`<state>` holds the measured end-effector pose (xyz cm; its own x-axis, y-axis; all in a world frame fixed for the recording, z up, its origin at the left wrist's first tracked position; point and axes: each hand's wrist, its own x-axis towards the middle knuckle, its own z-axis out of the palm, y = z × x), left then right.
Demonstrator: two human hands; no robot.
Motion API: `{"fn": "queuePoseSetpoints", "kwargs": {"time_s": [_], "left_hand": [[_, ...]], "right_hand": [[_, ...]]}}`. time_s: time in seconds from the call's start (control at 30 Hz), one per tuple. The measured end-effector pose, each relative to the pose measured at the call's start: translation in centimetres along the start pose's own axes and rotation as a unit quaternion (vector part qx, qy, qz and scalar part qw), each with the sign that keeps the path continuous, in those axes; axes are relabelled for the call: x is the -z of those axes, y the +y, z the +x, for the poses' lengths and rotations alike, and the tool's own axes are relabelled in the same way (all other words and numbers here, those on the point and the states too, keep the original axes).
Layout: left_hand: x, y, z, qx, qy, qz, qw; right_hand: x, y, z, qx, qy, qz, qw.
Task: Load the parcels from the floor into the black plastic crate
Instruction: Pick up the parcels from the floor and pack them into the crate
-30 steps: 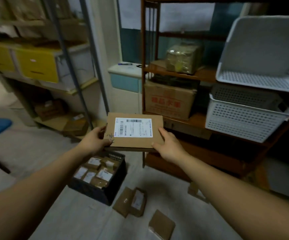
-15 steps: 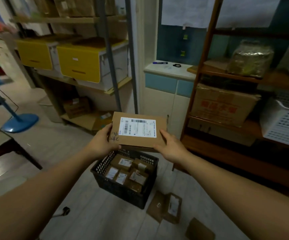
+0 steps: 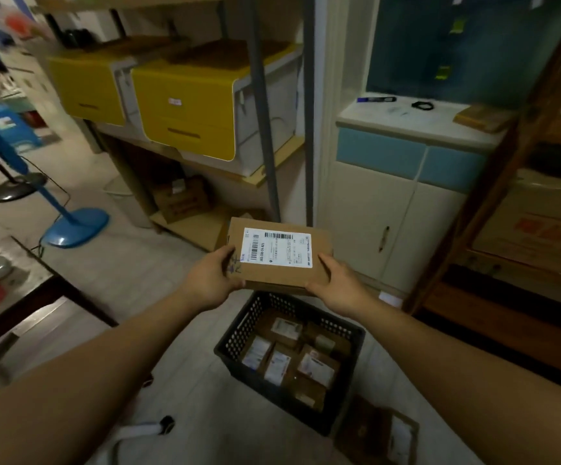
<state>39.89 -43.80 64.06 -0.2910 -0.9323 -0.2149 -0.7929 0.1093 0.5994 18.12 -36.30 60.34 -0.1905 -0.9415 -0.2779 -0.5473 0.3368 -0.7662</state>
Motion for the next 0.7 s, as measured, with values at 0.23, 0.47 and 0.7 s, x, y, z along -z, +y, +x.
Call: {"fn": "queuePoseSetpoints", "kwargs": {"time_s": [0.23, 0.47, 0.7], "left_hand": [[0.4, -3.7, 9.3, 0.021, -0.053, -0.077, 0.995], [-0.1, -9.5, 17.9, -0.04, -0.139, -0.1, 0.984], [-6.1, -16.5, 22.7, -0.016, -0.201, -0.099, 0.974]], "right_hand": [[-3.2, -0.2, 6.4, -0.037, 0.05, -0.005, 0.998], [-10.6, -0.4, 11.0, -0.113, 0.12, 0.065, 0.984], [-18.4, 5.3, 14.6, -0.209, 0.117, 0.076, 0.968]]}}
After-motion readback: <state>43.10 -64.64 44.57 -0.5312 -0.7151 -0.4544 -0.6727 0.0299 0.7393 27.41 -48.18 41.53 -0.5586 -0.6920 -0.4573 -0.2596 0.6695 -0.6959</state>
